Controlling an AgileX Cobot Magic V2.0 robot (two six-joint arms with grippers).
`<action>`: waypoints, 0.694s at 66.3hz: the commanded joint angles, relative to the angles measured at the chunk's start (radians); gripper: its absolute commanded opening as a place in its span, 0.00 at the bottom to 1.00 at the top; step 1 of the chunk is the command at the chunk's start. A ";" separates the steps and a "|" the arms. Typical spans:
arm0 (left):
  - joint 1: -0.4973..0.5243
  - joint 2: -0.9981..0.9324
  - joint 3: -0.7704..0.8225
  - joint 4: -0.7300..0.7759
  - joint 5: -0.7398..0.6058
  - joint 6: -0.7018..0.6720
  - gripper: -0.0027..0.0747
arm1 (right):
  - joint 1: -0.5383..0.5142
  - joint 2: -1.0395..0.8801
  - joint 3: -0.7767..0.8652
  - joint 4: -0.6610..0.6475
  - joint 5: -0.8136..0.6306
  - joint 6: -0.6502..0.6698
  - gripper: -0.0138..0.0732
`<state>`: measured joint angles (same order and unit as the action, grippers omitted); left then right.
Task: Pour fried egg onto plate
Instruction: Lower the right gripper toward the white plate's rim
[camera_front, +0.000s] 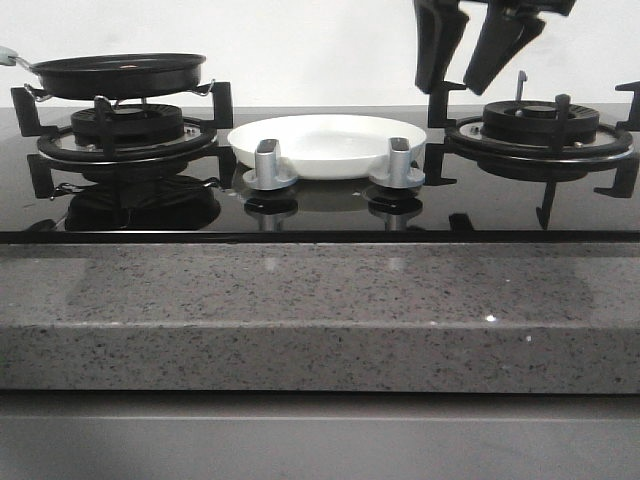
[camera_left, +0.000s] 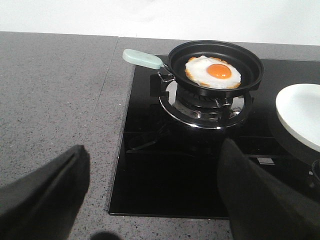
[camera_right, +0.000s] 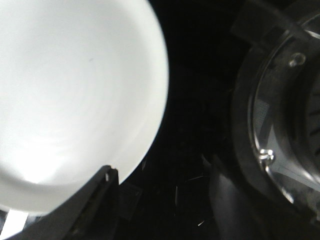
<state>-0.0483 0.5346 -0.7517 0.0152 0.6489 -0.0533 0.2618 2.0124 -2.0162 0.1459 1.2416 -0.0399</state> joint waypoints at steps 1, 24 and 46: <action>-0.004 0.011 -0.036 -0.007 -0.080 -0.005 0.72 | -0.016 -0.019 -0.064 0.000 0.017 0.001 0.64; -0.004 0.011 -0.036 -0.007 -0.080 -0.005 0.72 | -0.027 0.073 -0.146 0.066 0.061 -0.002 0.53; -0.004 0.011 -0.036 -0.007 -0.082 -0.005 0.72 | -0.027 0.111 -0.158 0.123 0.077 -0.005 0.52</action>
<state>-0.0483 0.5346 -0.7517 0.0152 0.6489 -0.0533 0.2411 2.1763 -2.1397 0.2305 1.2430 -0.0384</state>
